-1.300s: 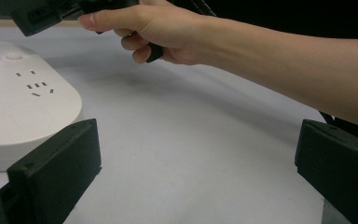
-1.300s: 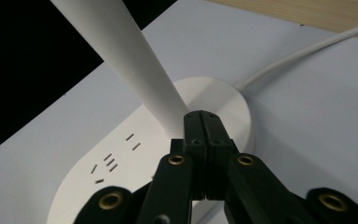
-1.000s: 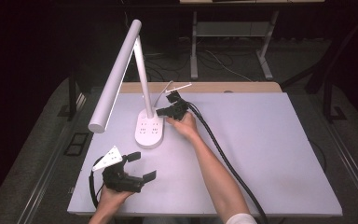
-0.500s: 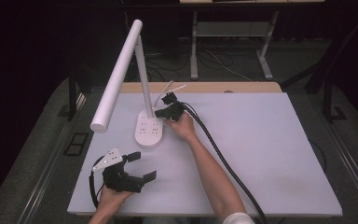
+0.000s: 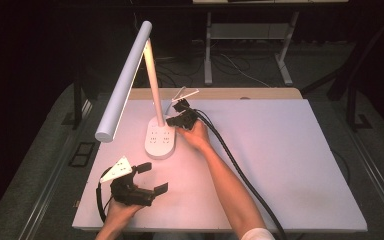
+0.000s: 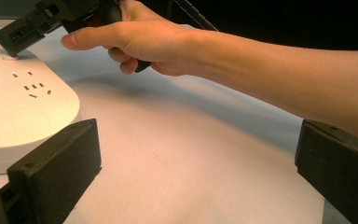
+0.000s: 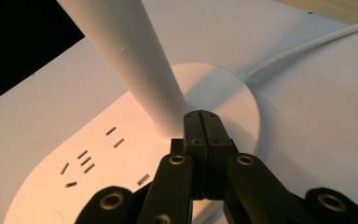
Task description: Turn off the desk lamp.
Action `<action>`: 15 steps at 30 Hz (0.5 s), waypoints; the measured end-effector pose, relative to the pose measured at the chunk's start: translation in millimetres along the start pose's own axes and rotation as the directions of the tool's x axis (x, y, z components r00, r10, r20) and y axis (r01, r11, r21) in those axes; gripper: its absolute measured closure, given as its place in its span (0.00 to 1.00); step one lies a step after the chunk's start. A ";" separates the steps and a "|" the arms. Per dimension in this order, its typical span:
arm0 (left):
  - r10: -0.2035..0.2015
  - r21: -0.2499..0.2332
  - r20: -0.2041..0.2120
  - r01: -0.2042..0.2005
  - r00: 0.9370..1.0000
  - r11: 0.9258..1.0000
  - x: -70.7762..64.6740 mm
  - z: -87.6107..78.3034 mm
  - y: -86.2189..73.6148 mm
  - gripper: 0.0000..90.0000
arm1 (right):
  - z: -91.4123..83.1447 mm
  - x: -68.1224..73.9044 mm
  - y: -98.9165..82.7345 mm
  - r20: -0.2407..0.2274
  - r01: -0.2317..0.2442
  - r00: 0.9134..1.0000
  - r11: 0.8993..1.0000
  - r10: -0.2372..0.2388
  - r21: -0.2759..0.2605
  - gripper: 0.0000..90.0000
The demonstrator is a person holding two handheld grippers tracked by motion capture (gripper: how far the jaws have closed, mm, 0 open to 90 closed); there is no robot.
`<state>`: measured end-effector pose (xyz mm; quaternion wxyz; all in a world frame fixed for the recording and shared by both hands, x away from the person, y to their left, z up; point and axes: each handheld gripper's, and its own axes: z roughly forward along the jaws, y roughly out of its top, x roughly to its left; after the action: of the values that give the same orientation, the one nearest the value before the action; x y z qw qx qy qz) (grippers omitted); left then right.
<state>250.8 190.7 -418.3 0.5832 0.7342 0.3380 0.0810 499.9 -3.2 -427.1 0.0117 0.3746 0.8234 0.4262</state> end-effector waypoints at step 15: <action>0.001 -0.002 -0.002 -0.001 1.000 1.000 -1.2 -0.2 0.0 0.00 | 1.5 1.1 -1.6 0.006 0.005 1.000 1.000 -0.005 0.004 1.00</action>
<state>249.8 190.2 -417.9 0.5835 0.7338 0.3380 0.0826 498.7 -2.0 -428.9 0.0146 0.3739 0.8250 0.4236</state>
